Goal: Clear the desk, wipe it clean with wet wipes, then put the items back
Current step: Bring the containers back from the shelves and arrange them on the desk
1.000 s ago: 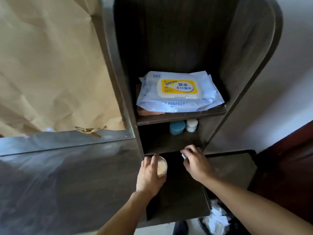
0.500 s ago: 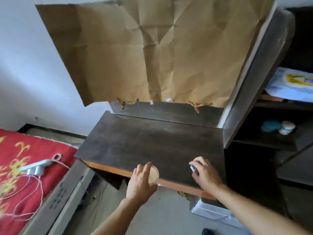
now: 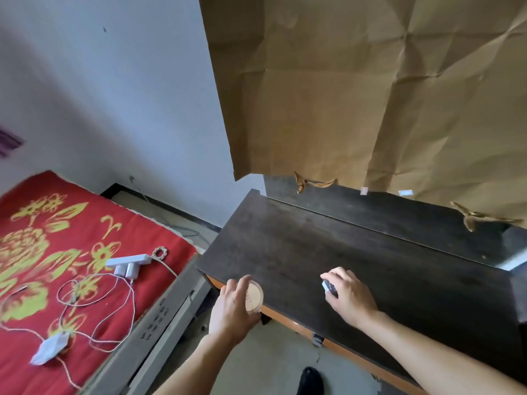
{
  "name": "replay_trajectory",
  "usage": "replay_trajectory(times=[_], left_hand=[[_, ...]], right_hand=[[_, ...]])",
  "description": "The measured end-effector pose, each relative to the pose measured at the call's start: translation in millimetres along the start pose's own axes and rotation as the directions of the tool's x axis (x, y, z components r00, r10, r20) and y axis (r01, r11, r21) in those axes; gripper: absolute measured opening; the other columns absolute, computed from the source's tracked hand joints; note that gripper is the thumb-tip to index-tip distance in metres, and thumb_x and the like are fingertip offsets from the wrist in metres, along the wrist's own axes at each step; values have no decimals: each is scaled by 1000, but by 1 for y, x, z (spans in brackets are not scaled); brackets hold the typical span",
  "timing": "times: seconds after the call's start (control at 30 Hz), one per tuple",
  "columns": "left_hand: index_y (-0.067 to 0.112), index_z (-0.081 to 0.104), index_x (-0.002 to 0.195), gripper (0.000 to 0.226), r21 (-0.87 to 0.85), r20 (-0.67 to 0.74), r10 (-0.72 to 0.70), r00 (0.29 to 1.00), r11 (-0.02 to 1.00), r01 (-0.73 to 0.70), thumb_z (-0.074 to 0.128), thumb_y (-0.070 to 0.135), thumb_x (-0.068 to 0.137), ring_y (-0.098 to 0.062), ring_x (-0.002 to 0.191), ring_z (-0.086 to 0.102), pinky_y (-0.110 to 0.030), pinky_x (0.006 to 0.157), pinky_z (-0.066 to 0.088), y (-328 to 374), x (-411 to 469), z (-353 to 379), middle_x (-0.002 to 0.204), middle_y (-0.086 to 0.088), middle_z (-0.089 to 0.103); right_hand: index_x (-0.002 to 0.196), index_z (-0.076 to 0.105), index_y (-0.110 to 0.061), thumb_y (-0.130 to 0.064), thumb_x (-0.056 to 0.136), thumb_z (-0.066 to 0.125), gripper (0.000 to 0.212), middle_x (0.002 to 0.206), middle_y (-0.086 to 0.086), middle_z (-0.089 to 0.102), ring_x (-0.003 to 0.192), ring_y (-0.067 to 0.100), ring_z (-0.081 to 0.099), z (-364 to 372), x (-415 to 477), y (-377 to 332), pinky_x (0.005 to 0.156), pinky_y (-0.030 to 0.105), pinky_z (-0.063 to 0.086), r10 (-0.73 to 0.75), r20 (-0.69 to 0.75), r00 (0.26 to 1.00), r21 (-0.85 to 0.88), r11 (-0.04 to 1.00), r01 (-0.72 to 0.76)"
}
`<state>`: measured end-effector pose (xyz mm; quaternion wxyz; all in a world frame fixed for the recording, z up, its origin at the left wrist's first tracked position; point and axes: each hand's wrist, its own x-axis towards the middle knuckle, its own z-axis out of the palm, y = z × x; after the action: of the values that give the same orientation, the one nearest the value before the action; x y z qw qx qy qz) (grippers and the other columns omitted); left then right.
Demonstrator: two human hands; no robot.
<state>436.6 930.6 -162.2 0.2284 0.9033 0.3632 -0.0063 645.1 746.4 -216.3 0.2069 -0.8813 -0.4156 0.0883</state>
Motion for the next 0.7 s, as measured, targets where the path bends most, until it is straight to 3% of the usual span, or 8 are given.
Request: replay_trajectory(times=[0.17, 0.4, 0.7], left_hand=[[32, 32, 138, 76, 61, 48, 8, 999, 998, -10, 67, 40, 71, -18, 117, 43, -30, 89, 44, -32, 67, -18, 122, 7, 45], [33, 35, 137, 75, 31, 105, -2, 994, 1000, -1, 68, 37, 70, -18, 115, 45, -33, 88, 46, -56, 143, -27, 121, 7, 46], [28, 37, 133, 67, 88, 272, 197, 942, 970, -228, 71, 34, 76, -25, 112, 48, -38, 86, 48, -74, 268, -17, 123, -2, 49]], right_hand=[[119, 55, -26, -27, 84, 57, 36, 115, -10, 54, 106, 16, 50, 23, 66, -36, 78, 33, 47, 23, 33, 999, 52, 998, -25], [108, 57, -22, -33, 81, 64, 29, 105, -8, 57, 98, 18, 54, 42, 128, -60, 74, 34, 47, 92, 51, 994, 92, 991, -96], [103, 58, -17, -28, 78, 71, 30, 101, -2, 56, 96, 23, 53, 86, 195, -83, 67, 35, 47, 304, -10, 953, 84, 950, -302]])
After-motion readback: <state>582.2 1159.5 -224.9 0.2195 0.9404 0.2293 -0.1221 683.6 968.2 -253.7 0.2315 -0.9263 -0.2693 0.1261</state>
